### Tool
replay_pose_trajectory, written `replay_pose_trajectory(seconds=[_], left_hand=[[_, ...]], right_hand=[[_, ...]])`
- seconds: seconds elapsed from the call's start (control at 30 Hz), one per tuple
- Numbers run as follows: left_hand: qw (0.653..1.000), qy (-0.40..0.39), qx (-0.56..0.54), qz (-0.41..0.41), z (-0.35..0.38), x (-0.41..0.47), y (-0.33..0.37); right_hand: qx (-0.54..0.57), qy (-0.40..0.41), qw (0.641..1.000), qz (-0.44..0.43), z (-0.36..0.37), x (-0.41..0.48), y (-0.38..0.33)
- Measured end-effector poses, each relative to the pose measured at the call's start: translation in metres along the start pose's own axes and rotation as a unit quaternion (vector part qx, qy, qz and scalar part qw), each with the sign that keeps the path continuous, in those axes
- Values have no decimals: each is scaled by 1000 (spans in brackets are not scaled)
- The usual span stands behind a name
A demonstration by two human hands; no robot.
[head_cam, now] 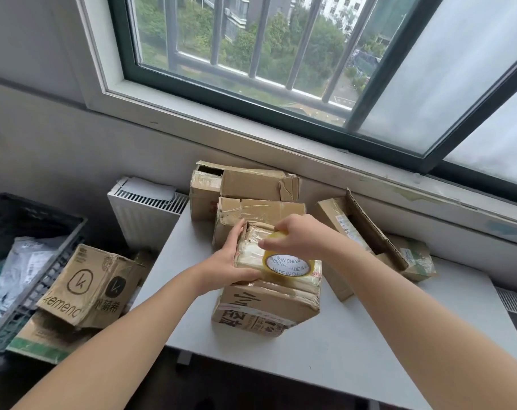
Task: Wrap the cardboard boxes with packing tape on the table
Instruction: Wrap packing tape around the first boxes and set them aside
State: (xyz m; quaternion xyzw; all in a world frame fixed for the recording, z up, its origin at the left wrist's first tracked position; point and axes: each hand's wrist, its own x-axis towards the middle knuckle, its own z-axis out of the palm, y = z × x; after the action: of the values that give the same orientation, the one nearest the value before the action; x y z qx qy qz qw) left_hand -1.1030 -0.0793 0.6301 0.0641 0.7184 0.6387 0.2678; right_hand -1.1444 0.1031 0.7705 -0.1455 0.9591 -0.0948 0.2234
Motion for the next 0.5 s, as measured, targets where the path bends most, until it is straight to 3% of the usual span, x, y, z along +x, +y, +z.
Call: replay_pose_trajectory(seconds=[0.5], left_hand=[[999,-4,-42,15,1,11,-3]], right_hand=[[-112,11,992,54,9,3,10]])
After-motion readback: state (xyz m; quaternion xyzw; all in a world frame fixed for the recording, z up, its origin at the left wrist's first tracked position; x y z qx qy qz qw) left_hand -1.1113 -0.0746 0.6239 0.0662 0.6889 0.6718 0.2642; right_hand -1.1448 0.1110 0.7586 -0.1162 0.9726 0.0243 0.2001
